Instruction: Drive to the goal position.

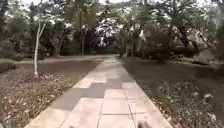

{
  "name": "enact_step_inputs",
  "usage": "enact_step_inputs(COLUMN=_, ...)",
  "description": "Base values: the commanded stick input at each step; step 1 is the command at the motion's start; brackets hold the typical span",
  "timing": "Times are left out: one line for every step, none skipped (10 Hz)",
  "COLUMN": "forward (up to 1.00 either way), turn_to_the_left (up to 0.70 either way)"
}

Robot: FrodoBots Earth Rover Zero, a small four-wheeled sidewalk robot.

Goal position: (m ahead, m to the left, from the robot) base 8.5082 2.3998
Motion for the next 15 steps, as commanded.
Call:
enact_step_inputs(forward=1.00, turn_to_the_left=0.02)
enact_step_inputs(forward=1.00, turn_to_the_left=0.02)
enact_step_inputs(forward=1.00, turn_to_the_left=0.02)
enact_step_inputs(forward=1.00, turn_to_the_left=0.00)
enact_step_inputs(forward=1.00, turn_to_the_left=0.00)
enact_step_inputs(forward=1.00, turn_to_the_left=0.00)
enact_step_inputs(forward=1.00, turn_to_the_left=0.00)
enact_step_inputs(forward=1.00, turn_to_the_left=0.00)
enact_step_inputs(forward=1.00, turn_to_the_left=0.00)
enact_step_inputs(forward=1.00, turn_to_the_left=0.00)
enact_step_inputs(forward=1.00, turn_to_the_left=0.00)
enact_step_inputs(forward=1.00, turn_to_the_left=0.02)
enact_step_inputs(forward=1.00, turn_to_the_left=0.13)
enact_step_inputs(forward=1.00, turn_to_the_left=0.25)
enact_step_inputs(forward=1.00, turn_to_the_left=0.05)
